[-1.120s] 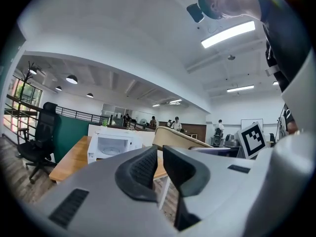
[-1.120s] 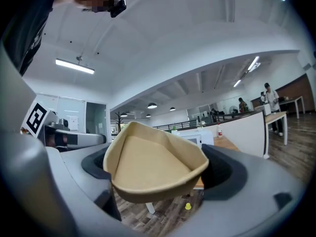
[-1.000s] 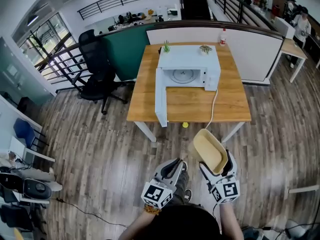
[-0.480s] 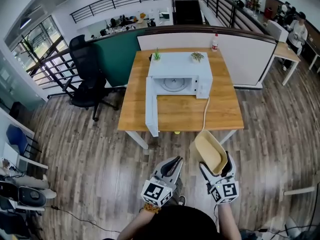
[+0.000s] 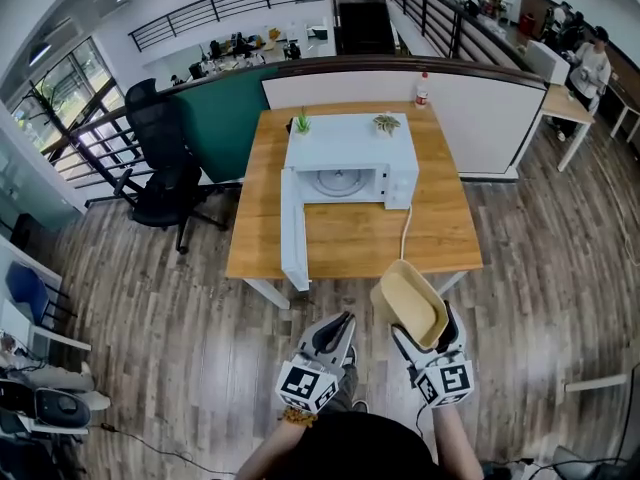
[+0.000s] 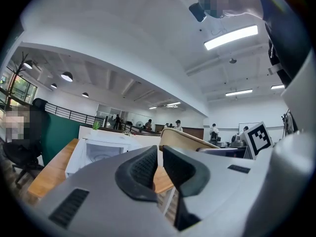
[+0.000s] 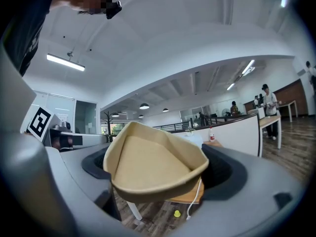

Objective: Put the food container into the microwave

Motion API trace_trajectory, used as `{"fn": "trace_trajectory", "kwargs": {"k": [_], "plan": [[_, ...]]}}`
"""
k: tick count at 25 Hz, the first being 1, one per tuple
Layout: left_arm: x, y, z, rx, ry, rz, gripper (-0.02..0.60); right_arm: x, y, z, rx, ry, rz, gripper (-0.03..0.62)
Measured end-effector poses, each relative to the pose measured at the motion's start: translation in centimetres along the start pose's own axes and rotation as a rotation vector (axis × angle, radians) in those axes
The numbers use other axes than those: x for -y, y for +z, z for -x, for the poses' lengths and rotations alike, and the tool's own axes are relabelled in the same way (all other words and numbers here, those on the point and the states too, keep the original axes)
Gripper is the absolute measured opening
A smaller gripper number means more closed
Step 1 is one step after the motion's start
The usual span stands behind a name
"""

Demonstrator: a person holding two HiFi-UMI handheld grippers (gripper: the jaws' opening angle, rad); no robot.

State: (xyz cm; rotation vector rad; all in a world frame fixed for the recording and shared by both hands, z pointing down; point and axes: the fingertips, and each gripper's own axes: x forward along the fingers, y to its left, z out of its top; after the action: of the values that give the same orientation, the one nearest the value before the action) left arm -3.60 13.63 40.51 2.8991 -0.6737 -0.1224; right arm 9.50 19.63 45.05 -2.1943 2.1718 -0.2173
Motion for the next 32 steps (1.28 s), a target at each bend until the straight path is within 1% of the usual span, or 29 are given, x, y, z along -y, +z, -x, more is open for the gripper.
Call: {"fn": "trace_trajectory", "kwargs": {"k": [12,17,21,24,29,32], "plan": [[-3.1,0.7,-4.6,0.011,-0.026,0.016,0.051,2.1,1.7,-4.3,0.0,-0.025,0.02,0.534],[-4.4,1.0,-6.4,0.016,-0.043,0.031,0.051,2.8,2.3,-6.1,-0.012,-0.042,0.043,0.534],[-5.9,0.7,-7.5,0.008,-0.043,0.048,0.051,3.0,2.5,-7.8,-0.021,-0.042,0.055,0.534],[-7.1,0.6,-8.1,0.011,-0.044,0.058,0.051,2.7,2.8,-8.8,-0.033,-0.045,0.087,0.534],[-8.6,0.9,-9.0,0.014,-0.051,0.014,0.051,2.6,3.1,-10.8,-0.036,-0.04,0.081,0.534],[-9.7,1.0,-9.6,0.017,-0.05,0.017,0.051,2.5,3.6,-12.4,-0.03,-0.042,0.102,0.535]]}}
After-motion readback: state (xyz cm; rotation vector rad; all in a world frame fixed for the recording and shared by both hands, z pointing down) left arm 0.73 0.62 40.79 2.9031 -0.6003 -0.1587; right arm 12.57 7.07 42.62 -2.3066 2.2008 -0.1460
